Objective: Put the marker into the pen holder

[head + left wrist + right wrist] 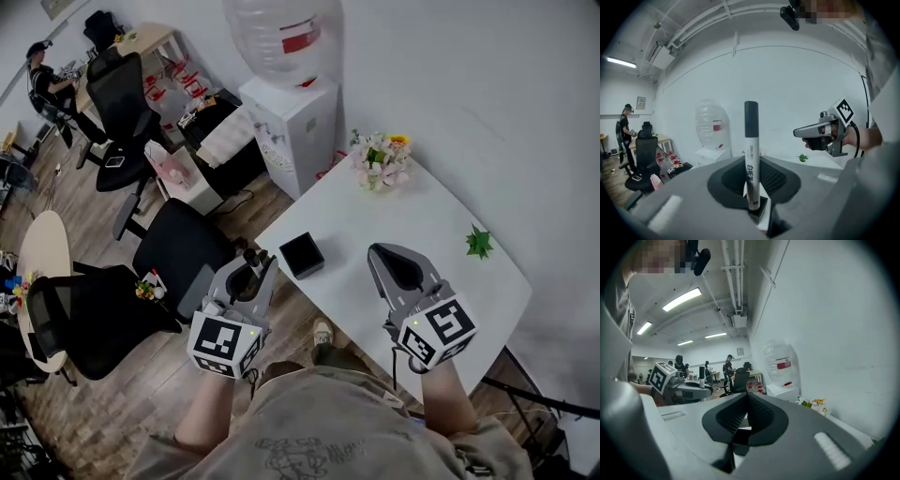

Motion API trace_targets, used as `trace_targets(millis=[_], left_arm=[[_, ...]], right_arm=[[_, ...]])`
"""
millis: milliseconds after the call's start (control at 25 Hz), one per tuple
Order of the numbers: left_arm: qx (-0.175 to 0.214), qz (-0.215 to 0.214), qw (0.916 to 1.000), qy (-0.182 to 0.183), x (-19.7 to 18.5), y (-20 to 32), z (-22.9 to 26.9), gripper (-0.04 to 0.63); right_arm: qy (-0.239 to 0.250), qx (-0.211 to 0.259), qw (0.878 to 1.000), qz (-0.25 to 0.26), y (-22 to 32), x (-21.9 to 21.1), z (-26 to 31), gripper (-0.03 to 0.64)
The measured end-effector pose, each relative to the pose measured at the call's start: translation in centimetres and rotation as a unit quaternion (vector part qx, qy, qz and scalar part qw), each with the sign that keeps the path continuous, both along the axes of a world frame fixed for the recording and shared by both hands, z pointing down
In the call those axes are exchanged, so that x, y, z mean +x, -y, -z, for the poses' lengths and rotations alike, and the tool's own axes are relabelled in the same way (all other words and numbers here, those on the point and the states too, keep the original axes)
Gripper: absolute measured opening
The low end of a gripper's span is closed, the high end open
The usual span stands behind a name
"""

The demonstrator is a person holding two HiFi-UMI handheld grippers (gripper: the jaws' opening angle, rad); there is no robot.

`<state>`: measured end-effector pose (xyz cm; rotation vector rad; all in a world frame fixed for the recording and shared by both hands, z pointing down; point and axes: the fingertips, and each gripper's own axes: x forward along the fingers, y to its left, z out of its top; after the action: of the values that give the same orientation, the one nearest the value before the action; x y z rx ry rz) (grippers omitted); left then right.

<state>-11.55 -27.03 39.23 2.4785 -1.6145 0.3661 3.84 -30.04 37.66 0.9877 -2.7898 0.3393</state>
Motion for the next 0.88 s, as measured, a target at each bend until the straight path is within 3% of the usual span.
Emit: trace_targets(millis=[120, 360, 640, 880], left_arm=[[0.001, -0.007, 1.0, -0.001, 0.8, 1.3, -0.6, 0.054], [0.01, -0.023, 0.9991, 0.033, 1.9, 3.0, -1.6, 0.054], [0.047, -0.045, 0.9979, -0.002, 2.5, 4.0, -1.0, 0.054], [0.078, -0.079, 0.9932, 0.036, 2.9, 4.5, -0.9, 0.054]], right_arm=[[-0.011, -0.004, 1.0, 0.008, 1.4, 0.0, -1.2, 0.028], [-0.019, -0.024, 1.0, 0.003, 2.9, 0.4, -3.3, 0.028], [-0.024, -0.041, 0.999, -0.002, 3.0, 0.3, -3.9, 0.028], [-0.031, -0.052, 0.998, -0.02, 2.7, -0.4, -4.7, 0.028]])
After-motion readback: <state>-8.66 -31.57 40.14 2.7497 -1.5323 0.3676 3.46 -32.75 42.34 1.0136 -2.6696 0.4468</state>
